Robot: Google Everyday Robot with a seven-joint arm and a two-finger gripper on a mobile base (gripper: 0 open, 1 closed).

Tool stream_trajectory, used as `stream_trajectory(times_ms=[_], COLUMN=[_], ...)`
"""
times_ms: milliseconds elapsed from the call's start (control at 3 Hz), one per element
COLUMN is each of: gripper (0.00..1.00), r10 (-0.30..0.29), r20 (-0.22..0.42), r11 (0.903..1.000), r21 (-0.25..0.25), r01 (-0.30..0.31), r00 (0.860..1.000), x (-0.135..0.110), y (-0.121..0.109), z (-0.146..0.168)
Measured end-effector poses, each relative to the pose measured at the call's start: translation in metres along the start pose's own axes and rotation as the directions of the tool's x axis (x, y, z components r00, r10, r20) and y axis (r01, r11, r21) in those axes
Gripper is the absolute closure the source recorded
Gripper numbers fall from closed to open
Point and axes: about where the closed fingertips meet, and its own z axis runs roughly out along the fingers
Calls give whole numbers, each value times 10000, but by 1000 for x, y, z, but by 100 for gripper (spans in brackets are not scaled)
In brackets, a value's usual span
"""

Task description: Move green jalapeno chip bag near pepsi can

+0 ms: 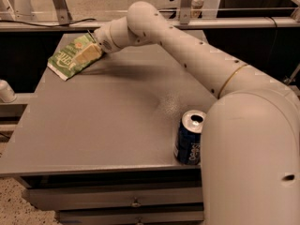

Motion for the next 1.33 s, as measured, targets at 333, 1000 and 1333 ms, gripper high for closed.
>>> stream_trajectory(times_ms=[333, 1000, 1333], gripper=[41, 89, 100], r10=[129, 306, 216], r20=[-197, -419, -538], r11=[9998, 9995, 9997], r21=[-138, -61, 72], r01=[-131, -309, -213], r00=[9997, 9987, 9983], x=[7, 18, 19], y=[2, 1, -3], z=[5, -2, -22])
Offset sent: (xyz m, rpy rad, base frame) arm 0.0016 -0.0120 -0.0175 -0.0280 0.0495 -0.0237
